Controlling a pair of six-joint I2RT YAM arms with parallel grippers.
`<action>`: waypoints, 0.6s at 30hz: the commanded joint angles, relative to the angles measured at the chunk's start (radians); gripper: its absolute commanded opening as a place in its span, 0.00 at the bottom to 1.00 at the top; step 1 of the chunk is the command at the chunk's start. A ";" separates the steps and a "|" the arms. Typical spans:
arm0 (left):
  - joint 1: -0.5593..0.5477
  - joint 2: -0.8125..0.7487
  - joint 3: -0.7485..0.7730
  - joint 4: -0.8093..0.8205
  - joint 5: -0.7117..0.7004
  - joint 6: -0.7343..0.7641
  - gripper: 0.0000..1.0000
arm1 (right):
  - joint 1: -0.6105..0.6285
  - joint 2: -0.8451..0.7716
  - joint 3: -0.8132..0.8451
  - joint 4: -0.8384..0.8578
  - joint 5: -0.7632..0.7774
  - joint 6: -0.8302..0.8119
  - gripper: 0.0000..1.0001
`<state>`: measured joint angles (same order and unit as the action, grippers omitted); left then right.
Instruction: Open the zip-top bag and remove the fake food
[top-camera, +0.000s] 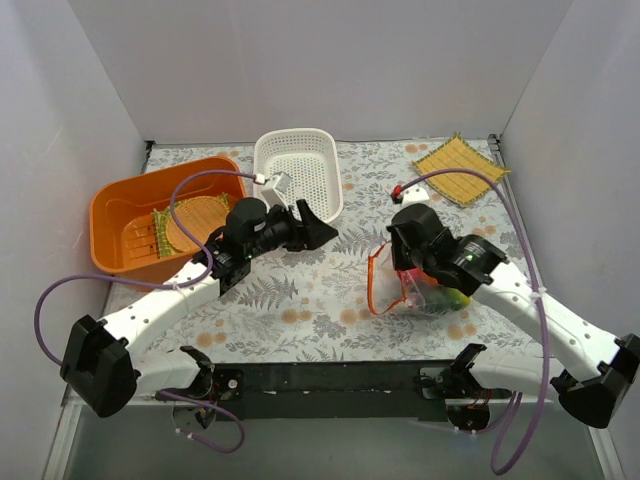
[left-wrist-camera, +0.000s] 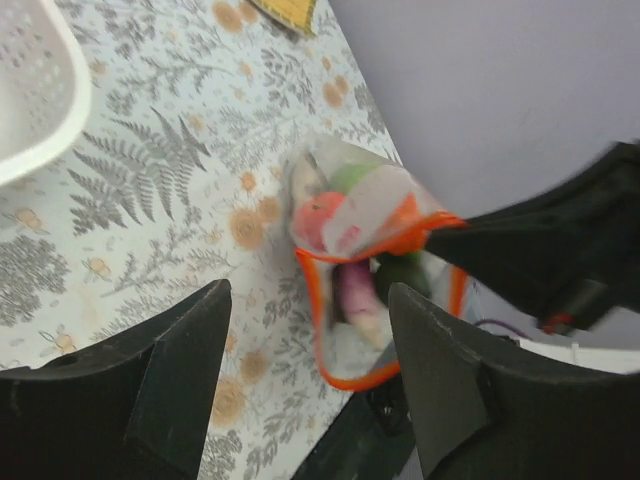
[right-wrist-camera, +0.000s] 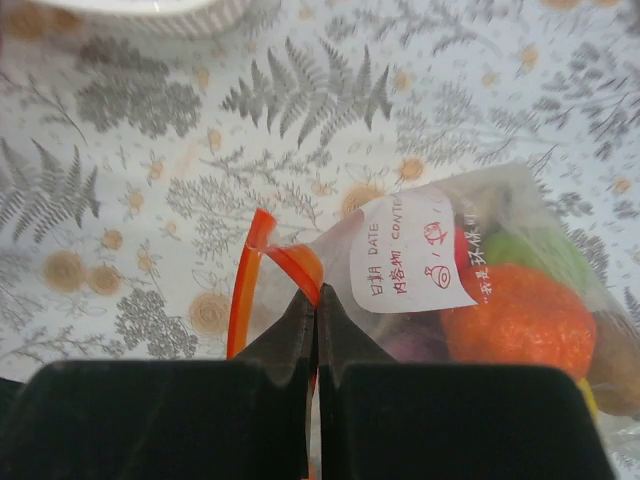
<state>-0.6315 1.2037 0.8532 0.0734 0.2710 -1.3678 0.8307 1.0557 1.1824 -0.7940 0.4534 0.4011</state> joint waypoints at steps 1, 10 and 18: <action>-0.107 -0.043 0.006 -0.146 0.000 0.015 0.62 | 0.004 0.035 -0.137 0.183 -0.106 0.071 0.01; -0.306 0.037 -0.111 -0.097 -0.191 -0.105 0.50 | 0.044 0.064 -0.267 0.302 -0.151 0.140 0.01; -0.306 0.212 -0.095 0.023 -0.158 -0.059 0.39 | 0.096 0.033 -0.305 0.273 -0.122 0.191 0.01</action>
<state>-0.9375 1.3590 0.7433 0.0269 0.1219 -1.4452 0.9100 1.1248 0.9005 -0.5560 0.3153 0.5468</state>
